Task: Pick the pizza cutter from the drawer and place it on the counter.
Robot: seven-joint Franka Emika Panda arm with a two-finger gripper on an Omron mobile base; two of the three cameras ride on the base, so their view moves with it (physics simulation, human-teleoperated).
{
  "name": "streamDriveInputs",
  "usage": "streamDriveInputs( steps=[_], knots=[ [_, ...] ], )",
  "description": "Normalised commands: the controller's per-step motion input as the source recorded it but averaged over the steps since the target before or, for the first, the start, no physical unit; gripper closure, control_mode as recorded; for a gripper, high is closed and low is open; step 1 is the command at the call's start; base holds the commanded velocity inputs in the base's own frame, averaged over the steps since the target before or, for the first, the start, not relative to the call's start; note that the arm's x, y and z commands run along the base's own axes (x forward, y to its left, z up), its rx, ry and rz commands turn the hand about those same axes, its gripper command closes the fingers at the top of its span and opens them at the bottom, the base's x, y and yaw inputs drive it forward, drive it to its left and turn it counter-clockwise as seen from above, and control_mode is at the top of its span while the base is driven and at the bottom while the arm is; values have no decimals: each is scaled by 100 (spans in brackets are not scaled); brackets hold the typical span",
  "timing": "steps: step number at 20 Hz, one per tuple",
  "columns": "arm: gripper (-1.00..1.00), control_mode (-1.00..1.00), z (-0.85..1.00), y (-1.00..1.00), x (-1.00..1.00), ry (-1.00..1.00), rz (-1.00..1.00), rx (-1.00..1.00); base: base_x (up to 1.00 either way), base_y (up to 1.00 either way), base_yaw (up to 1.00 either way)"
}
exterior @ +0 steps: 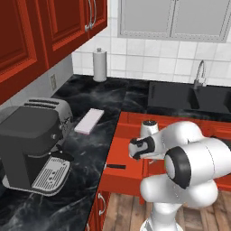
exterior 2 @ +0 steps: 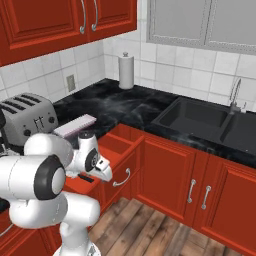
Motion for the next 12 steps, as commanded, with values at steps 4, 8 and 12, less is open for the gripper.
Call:
streamDriveInputs(
  steps=[4, 8, 12],
  knots=[
    [-100, -100, -63, -14, 2, 0, 0, -6, 0, 0, 0],
    [-100, -100, -63, -56, 0, 0, -1, -4, 0, 0, 0],
    [-100, -100, -47, -98, 0, 0, -8, 0, 0, 0, 0]
  ],
)
